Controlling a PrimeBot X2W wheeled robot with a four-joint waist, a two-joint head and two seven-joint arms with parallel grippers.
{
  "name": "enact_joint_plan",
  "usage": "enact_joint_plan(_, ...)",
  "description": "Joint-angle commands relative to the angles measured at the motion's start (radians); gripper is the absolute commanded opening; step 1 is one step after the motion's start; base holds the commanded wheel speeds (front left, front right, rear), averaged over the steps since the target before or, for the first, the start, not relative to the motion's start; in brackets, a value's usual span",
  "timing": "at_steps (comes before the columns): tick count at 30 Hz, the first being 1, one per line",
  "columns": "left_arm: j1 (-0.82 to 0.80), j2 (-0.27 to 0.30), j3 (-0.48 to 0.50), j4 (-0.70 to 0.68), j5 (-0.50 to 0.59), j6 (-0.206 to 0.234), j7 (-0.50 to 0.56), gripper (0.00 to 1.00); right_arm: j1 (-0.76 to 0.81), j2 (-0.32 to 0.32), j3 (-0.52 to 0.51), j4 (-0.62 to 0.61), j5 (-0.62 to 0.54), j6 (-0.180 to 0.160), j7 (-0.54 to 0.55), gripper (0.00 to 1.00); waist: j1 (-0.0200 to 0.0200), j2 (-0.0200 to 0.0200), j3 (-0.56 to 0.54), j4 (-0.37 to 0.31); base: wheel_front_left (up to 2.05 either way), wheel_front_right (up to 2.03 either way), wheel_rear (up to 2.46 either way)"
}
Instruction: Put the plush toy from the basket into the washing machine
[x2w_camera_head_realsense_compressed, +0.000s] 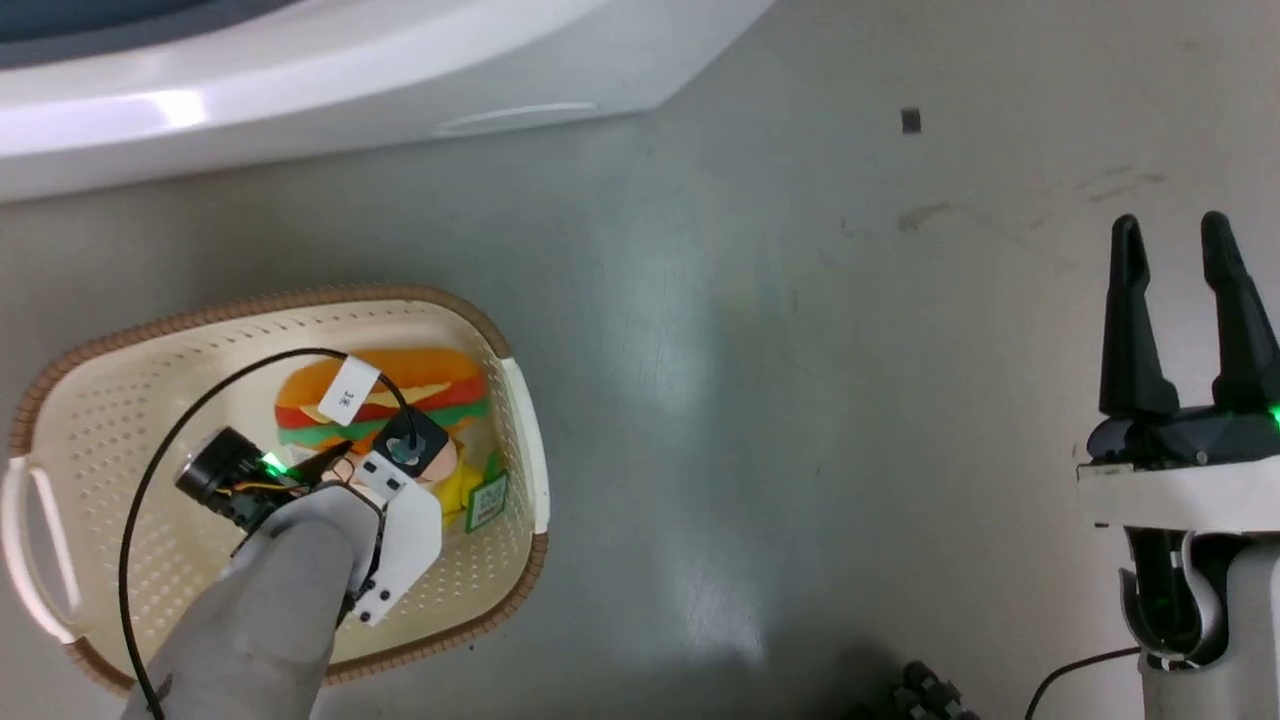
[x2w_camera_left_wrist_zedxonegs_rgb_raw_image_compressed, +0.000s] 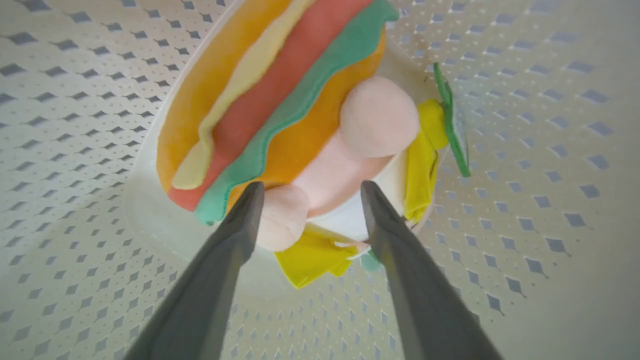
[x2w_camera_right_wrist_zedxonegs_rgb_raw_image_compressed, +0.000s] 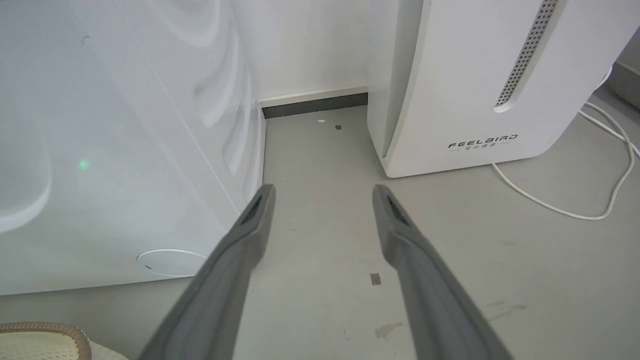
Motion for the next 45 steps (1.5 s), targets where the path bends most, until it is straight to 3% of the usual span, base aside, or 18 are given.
enact_joint_plan(1, -0.03, 0.011, -0.014, 0.026, 0.002, 0.006, 0.001, 1.0, -0.025, -0.001, -0.004, -0.006, 0.009, -0.001, -0.012, 1.0, -0.0001, 0.0, 0.029, -0.013, 0.0, 0.0, 0.0)
enact_joint_plan(17, -0.166, 0.055, -0.104, 0.191, -0.013, 0.011, 0.015, 0.98, -0.084, -0.001, -0.035, -0.007, 0.053, -0.001, -0.045, 1.0, -0.0001, 0.0, 0.175, -0.052, 0.0, 0.0, 0.0)
enact_joint_plan(18, -0.172, 0.057, -0.11, 0.201, -0.014, 0.009, 0.017, 0.36, -0.089, -0.001, -0.037, -0.007, 0.055, -0.001, -0.047, 1.0, -0.0001, 0.0, 0.181, -0.052, 0.0, 0.0, 0.0)
enact_joint_plan(19, -0.179, 0.058, -0.117, 0.211, -0.016, 0.008, 0.019, 0.0, -0.094, -0.001, -0.038, -0.007, 0.057, -0.001, -0.049, 1.0, -0.0001, 0.0, 0.187, -0.053, 0.0, 0.0, 0.0)
enact_joint_plan(32, -0.166, 0.061, -0.135, 0.234, -0.054, -0.008, 0.016, 0.0, -0.103, -0.001, -0.043, -0.001, 0.052, -0.001, -0.054, 1.0, -0.0001, 0.0, 0.162, -0.046, 0.0, 0.0, 0.0)
enact_joint_plan(45, -0.051, 0.006, -0.105, 0.234, -0.145, -0.023, -0.065, 0.0, -0.053, -0.001, -0.023, 0.06, 0.025, -0.001, -0.054, 1.0, -0.0001, 0.0, -0.051, -0.006, 0.0, 0.0, 0.0)
